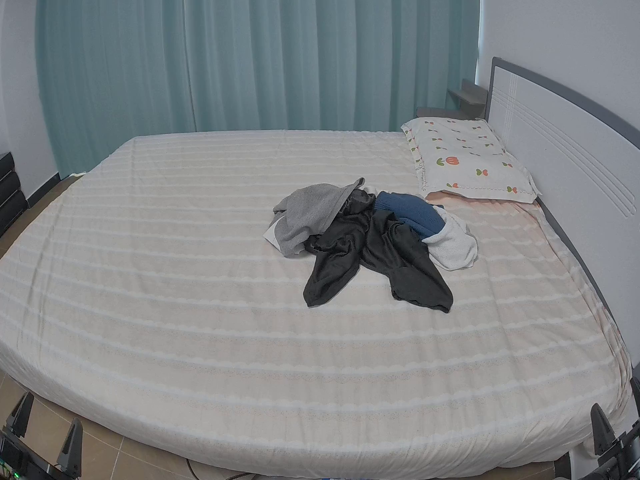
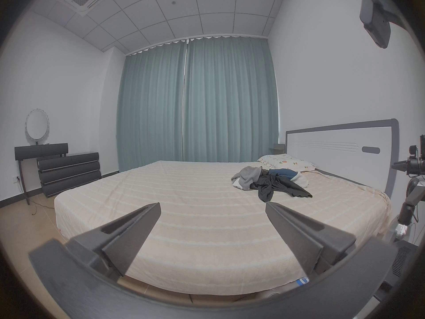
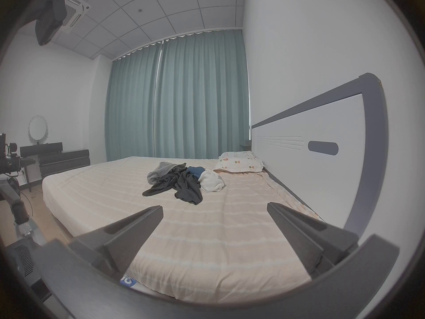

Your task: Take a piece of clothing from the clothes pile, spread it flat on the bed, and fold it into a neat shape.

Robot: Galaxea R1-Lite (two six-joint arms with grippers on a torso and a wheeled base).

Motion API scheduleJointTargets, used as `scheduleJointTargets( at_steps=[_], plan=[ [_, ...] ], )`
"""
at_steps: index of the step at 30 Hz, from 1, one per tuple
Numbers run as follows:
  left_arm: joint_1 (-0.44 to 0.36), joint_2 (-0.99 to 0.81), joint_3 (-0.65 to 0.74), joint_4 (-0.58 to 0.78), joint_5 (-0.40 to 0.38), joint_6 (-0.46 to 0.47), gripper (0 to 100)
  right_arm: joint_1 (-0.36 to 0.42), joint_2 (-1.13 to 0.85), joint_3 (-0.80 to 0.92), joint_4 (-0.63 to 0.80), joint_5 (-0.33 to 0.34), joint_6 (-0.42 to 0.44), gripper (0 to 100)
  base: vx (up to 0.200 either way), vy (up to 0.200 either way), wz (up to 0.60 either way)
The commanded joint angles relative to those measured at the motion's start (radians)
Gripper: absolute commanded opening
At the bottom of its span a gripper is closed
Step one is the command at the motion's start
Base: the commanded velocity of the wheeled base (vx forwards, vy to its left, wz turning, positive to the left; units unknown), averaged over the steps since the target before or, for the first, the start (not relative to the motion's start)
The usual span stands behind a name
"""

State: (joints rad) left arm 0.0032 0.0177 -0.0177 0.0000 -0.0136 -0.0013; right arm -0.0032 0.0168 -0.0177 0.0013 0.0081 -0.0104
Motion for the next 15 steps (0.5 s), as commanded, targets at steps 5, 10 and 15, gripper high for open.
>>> scheduleJointTargets(
  at_steps=[5, 10, 15],
  plan=[
    [0.0, -0.018, 0.016, 0.0, 0.0, 0.0, 100, 0.006, 0.209, -0.3, 0.013, 0.043, 0.078, 100, 0.0, 0.0, 0.0],
    [0.001, -0.018, 0.016, 0.0, 0.0, 0.0, 100, 0.011, 0.462, -0.255, 0.031, 0.141, 0.015, 100, 0.0, 0.0, 0.0],
    [0.0, -0.018, 0.016, 0.0, 0.0, 0.0, 100, 0.057, 0.848, -0.269, -0.078, 0.199, 0.027, 100, 0.0, 0.0, 0.0]
  ],
)
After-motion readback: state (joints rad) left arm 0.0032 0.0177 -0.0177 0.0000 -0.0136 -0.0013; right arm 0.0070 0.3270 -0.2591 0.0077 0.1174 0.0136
